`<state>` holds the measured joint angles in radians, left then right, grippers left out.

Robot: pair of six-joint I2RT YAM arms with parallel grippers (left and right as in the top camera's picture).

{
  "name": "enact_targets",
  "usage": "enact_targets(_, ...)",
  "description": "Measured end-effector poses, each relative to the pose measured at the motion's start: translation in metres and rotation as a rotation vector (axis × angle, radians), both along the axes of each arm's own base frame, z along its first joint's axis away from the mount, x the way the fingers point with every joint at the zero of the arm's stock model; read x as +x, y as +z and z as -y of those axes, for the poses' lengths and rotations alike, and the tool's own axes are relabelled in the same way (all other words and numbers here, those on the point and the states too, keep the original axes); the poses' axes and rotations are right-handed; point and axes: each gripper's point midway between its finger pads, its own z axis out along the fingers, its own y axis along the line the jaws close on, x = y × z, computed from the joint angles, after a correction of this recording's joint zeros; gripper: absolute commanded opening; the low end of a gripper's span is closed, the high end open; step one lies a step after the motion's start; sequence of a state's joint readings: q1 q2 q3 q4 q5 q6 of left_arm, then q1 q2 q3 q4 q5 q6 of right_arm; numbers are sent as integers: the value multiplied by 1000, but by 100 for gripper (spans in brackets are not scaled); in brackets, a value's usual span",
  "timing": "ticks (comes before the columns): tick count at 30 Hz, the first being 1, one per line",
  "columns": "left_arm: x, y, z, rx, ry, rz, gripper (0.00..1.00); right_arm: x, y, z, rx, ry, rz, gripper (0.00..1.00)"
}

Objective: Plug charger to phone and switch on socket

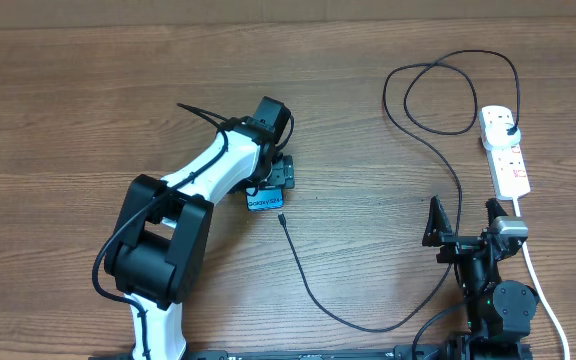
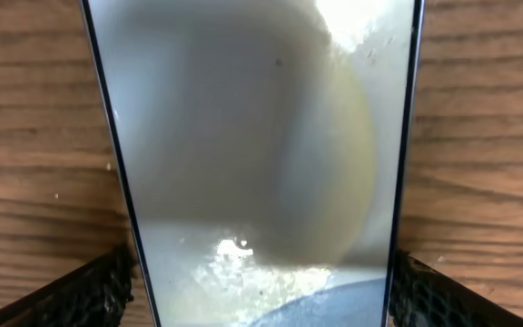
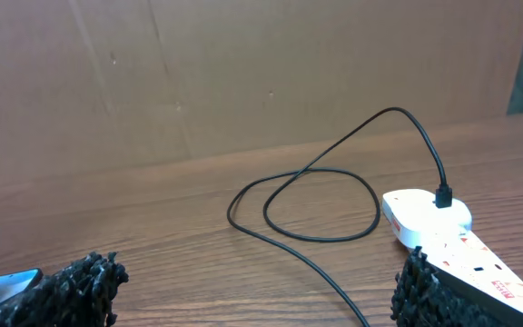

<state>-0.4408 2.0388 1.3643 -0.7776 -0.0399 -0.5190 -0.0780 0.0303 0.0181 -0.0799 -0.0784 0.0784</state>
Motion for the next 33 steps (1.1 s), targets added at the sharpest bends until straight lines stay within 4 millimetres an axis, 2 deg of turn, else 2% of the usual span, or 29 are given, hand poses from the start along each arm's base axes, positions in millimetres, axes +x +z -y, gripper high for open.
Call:
enact_targets(4,-7,-1,1,8,-8,-24,100,0,0,0,0,0,-1,100)
enact_targets(16,-6,0,2,6,-10,-17,100,0,0,0,0,0,0,100)
enact_targets(33,14,1,5,5,-5,71,100,0,0,0,0,0,0,100)
